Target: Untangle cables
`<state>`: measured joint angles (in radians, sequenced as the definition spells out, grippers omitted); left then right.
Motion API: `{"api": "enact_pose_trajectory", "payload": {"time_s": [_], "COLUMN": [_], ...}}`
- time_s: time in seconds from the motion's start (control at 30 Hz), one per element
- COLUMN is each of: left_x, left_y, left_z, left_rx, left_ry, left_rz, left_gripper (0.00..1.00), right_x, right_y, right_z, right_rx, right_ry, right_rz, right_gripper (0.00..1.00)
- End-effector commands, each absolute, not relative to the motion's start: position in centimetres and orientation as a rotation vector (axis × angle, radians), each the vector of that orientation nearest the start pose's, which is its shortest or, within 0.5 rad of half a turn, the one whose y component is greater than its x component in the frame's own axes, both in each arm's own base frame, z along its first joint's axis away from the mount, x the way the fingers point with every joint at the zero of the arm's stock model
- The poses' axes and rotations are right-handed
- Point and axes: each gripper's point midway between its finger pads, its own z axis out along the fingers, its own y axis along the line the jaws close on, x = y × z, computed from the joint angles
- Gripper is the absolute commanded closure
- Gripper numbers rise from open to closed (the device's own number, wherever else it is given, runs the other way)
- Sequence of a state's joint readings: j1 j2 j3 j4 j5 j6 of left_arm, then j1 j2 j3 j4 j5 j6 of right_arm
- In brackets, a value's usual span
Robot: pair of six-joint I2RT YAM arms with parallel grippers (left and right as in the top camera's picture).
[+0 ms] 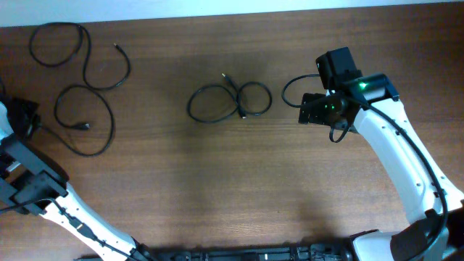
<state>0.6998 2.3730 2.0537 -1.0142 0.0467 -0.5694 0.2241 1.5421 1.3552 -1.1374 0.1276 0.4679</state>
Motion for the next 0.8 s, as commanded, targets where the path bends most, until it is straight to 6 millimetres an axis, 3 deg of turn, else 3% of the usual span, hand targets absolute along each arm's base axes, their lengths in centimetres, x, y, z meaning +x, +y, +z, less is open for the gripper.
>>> {"api": "enact_pose_trajectory", "payload": {"time_s": [0.0, 0.1, 0.17, 0.27, 0.3, 0.4, 0.5, 0.57, 0.63, 0.7, 0.77], "left_x": [41.2, 41.2, 41.3, 41.4, 41.5, 42.4, 44.7, 47.9, 50.2, 51.6, 52.6], "left_y": [32.3, 32.3, 32.3, 32.4, 32.5, 32.8, 31.8, 29.2, 26.6, 24.4, 22.6], "left_z": [4.7, 4.8, 4.8, 4.8, 4.9, 6.6, 9.4, 12.7, 14.6, 14.9, 13.9], "left_rx": [-1.708, -1.705, -1.704, -1.699, -1.695, -1.66, -1.514, -1.291, -1.162, -1.095, -1.074], "left_ry": [2.302, 2.299, 2.297, 2.294, 2.29, 2.259, 2.26, 2.268, 2.258, 2.272, 2.322], "left_rz": [-0.135, -0.134, -0.134, -0.134, -0.134, -0.144, -0.234, -0.404, -0.536, -0.572, -0.498], "left_gripper": [0.97, 0.89, 0.66, 0.18, 0.13, 0.04, 0.05, 0.08, 0.08, 0.08, 0.12], "right_x": [32.2, 32.2, 32.2, 32.2, 32.2, 32.2, 32.2, 32.2, 32.2, 32.2, 32.2], "right_y": [4.7, 4.7, 4.7, 4.7, 4.7, 4.7, 4.7, 4.8, 4.7, 4.7, 4.7], "right_z": [15.3, 15.3, 15.3, 15.3, 15.3, 15.3, 15.3, 15.3, 15.3, 15.3, 15.3], "right_rx": [0.377, 0.377, 0.377, 0.377, 0.377, 0.377, 0.377, 0.377, 0.377, 0.377, 0.377], "right_ry": [2.838, 2.838, 2.838, 2.838, 2.838, 2.838, 2.838, 2.838, 2.838, 2.838, 2.838], "right_rz": [-0.075, -0.075, -0.075, -0.075, -0.075, -0.075, -0.075, -0.074, -0.075, -0.075, -0.075], "right_gripper": [0.02, 0.02, 0.02, 0.02, 0.02, 0.02, 0.02, 0.02, 0.02, 0.02, 0.02]}}
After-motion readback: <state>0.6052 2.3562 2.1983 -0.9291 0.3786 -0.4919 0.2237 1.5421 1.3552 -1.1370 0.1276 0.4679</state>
